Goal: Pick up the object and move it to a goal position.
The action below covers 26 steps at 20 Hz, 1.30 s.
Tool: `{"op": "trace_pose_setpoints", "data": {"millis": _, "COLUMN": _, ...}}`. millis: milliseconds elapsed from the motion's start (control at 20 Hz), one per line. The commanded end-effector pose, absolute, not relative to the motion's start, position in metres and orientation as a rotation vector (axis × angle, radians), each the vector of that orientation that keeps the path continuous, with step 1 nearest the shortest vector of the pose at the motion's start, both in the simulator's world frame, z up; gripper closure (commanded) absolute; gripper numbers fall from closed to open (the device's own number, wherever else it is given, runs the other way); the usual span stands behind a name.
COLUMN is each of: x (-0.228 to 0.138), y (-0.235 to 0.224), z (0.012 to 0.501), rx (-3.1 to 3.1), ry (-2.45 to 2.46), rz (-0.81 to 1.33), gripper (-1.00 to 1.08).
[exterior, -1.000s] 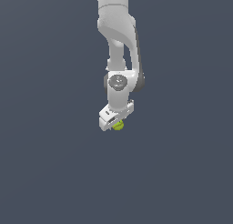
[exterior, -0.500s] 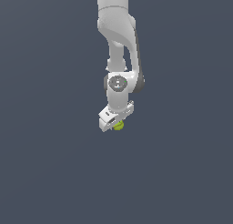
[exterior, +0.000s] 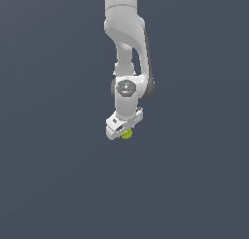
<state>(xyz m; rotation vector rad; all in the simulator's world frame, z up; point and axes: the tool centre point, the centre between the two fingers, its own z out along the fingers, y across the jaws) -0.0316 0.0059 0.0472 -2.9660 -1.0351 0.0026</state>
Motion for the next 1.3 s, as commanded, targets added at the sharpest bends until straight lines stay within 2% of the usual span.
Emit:
{"op": "trace_pose_setpoints", "data": {"millis": 0, "x": -0.028, "y": 0.007, "z": 0.055, "rx": -2.967, "ry": -1.036, "rz": -0.001, "gripper": 1.08}}
{"op": "trace_pose_setpoints", "data": {"millis": 450, "x": -0.007, "y": 0.015, "z": 0.109, "rx": -2.966, "ry": -1.036, "rz": -0.001, "gripper": 1.08}}
{"op": "trace_pose_setpoints", "data": {"millis": 1250, "x": 0.053, "y": 0.035, "z": 0.254, "rx": -2.964, "ry": -1.037, "rz": -0.001, "gripper": 1.08}}
